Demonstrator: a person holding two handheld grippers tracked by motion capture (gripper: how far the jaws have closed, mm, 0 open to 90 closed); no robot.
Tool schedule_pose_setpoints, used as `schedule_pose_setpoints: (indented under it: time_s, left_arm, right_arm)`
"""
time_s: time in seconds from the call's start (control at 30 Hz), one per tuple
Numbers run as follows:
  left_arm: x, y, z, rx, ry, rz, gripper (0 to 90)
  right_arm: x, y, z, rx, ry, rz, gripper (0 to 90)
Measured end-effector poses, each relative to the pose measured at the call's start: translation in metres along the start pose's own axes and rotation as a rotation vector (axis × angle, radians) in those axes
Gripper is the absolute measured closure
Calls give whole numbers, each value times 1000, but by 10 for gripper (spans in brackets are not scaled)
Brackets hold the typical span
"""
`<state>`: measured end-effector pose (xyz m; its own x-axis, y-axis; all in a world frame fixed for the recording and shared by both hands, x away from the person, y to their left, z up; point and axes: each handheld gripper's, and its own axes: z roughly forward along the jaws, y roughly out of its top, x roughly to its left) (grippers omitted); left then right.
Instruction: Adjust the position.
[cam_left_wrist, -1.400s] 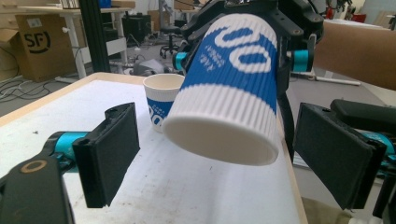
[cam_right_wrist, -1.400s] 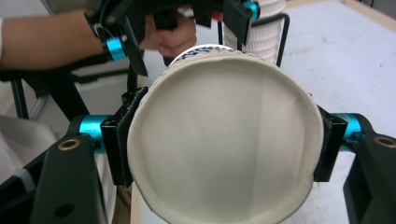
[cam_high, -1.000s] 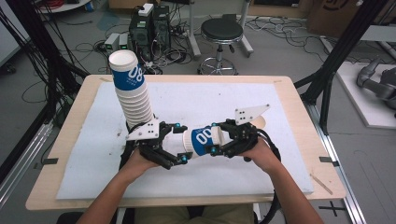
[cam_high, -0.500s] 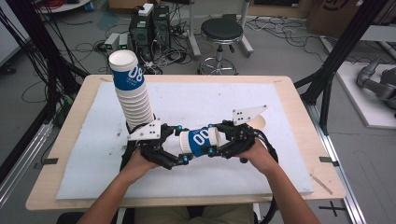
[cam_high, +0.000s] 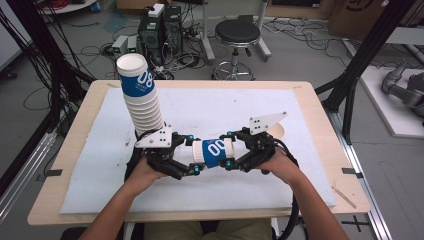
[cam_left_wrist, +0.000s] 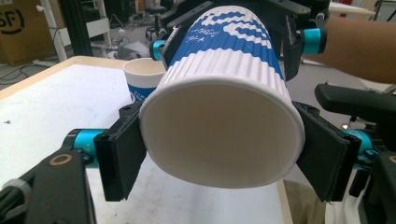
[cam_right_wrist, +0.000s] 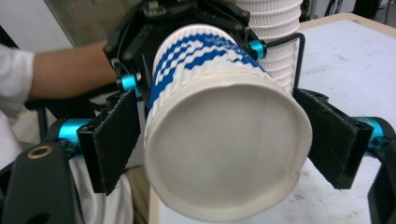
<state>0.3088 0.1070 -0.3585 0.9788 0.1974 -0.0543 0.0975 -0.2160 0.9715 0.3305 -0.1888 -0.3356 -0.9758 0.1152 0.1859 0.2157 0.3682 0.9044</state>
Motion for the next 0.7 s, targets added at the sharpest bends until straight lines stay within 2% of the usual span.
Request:
schedule_pose_setpoints:
  time_s: [0.03, 0.07, 0.13, 0.2, 0.3, 0.5, 0.7]
  left_arm:
    - [0, 0, 0, 0, 0, 0, 239]
    - [0, 1, -1, 25, 13, 2, 239]
    - [0, 2, -2, 43, 20, 3, 239]
    - [0, 4, -3, 67, 26, 10, 239]
    - [-1, 7, -2, 116, 37, 26, 239]
    - [-4, 9, 2, 181, 42, 44, 238]
    - [-5, 10, 3, 205, 33, 42, 238]
  right_arm:
    - [0, 1, 0, 18, -11, -10, 174]
    - [0, 3, -1, 30, -21, -9, 174]
    - [0, 6, -3, 52, -33, -19, 174]
    - [1, 10, -5, 88, -45, -45, 174]
    - [3, 19, -5, 148, -41, -104, 174]
    - [7, 39, 4, 282, -36, -185, 174]
    - [7, 44, 18, 370, -5, -217, 174]
